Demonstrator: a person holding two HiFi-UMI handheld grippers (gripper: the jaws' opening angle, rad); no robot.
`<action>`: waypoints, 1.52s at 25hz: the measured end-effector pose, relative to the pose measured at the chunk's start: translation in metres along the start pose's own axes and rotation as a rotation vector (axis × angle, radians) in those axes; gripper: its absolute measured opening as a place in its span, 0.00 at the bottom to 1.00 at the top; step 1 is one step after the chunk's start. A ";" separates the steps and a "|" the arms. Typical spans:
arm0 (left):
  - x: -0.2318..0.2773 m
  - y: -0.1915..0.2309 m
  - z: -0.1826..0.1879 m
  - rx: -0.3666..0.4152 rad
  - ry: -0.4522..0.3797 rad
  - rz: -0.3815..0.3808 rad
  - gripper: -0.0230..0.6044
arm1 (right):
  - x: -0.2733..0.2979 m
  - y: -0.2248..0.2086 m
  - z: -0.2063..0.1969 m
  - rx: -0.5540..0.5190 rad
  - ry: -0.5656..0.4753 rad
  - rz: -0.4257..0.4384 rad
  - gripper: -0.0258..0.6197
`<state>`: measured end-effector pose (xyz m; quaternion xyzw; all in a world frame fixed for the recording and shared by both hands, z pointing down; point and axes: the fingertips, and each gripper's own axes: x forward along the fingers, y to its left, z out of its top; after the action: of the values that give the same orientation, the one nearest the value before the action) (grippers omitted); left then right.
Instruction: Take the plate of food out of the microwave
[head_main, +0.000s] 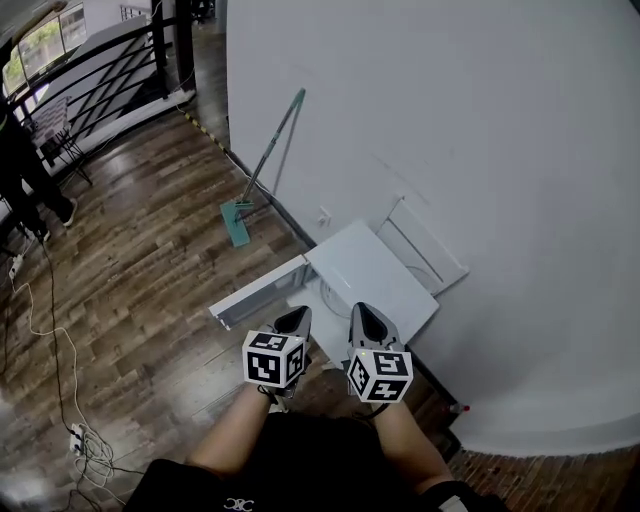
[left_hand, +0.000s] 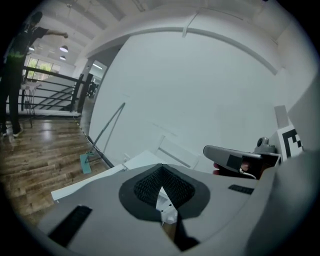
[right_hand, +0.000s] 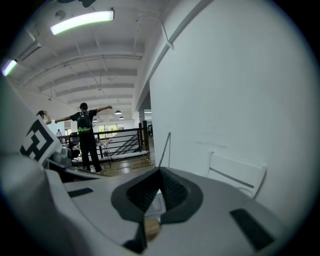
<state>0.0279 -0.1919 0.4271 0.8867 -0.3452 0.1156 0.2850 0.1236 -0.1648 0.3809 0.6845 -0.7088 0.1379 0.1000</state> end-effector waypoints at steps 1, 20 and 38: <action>0.003 0.005 -0.004 -0.011 0.011 -0.009 0.02 | 0.002 0.001 -0.003 -0.005 0.011 -0.010 0.06; 0.130 0.067 -0.140 -0.235 0.139 -0.019 0.02 | 0.066 -0.013 -0.158 -0.077 0.302 0.086 0.06; 0.296 0.106 -0.269 -0.461 0.141 0.001 0.02 | 0.074 -0.049 -0.295 -0.045 0.440 0.152 0.06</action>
<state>0.1719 -0.2600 0.8090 0.7878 -0.3423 0.0953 0.5031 0.1555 -0.1381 0.6864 0.5804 -0.7223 0.2751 0.2565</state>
